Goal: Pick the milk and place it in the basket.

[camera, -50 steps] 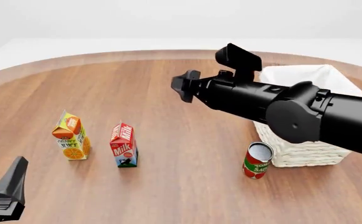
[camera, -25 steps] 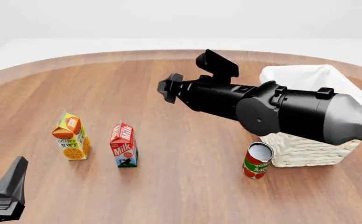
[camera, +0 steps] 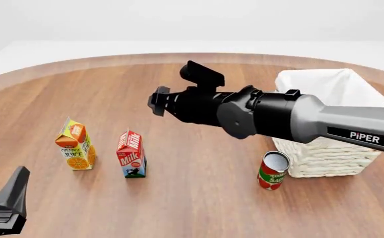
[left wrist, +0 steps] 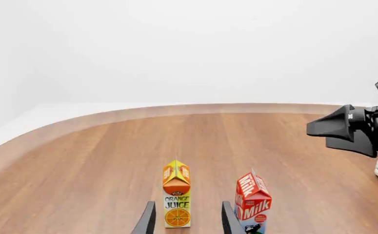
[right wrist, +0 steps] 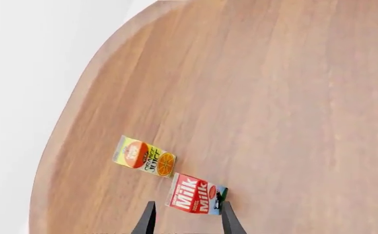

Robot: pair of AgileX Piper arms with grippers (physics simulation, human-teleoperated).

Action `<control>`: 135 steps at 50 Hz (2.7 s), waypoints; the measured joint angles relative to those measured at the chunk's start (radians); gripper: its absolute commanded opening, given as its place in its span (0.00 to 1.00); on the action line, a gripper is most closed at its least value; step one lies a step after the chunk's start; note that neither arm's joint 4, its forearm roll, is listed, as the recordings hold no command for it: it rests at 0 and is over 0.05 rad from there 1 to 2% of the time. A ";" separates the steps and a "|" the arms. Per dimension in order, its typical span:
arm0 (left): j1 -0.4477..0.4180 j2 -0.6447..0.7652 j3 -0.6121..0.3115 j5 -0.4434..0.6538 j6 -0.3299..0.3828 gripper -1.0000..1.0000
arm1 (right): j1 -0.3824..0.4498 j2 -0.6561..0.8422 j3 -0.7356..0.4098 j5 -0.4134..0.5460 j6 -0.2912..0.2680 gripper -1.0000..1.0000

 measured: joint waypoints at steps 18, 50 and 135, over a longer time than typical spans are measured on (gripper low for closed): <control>0.000 0.000 0.000 0.000 0.000 1.00 | 0.036 0.089 -0.099 0.048 -0.007 1.00; 0.000 0.000 0.000 0.000 0.000 1.00 | 0.032 0.172 -0.170 0.056 -0.001 1.00; 0.000 0.000 0.000 0.000 0.000 1.00 | 0.097 0.361 -0.207 -0.042 0.098 1.00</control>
